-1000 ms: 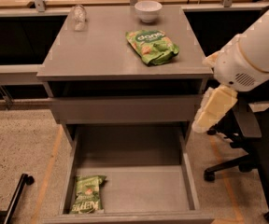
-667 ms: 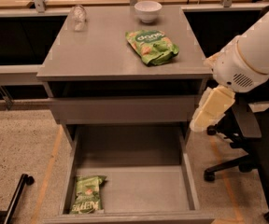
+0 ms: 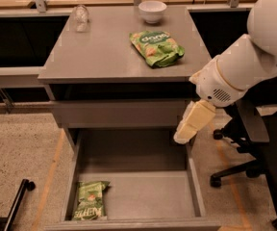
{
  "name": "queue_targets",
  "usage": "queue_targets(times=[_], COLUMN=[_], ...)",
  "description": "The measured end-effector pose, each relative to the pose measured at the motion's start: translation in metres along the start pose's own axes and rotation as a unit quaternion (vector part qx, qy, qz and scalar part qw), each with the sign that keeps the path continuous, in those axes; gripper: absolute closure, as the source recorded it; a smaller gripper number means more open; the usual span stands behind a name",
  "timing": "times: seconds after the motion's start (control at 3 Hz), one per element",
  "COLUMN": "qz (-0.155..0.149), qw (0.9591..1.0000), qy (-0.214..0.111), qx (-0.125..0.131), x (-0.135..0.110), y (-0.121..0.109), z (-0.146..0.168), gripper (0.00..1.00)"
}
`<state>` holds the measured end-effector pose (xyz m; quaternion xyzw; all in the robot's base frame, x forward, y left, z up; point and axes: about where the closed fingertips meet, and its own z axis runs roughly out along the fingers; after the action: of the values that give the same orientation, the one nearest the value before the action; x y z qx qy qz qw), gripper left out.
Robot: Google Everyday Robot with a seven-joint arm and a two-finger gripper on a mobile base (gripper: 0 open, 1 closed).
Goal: Pick green jalapeno chip bag from middle drawer and place on counter
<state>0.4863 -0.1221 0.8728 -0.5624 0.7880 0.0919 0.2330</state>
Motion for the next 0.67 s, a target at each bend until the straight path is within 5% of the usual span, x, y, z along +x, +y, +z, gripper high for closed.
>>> queue_targets(times=[0.67], qz=[0.003], qw=[0.9961], qy=[-0.057], qx=[-0.067], x=[-0.028], y=[0.002], z=[0.09], gripper=[0.0])
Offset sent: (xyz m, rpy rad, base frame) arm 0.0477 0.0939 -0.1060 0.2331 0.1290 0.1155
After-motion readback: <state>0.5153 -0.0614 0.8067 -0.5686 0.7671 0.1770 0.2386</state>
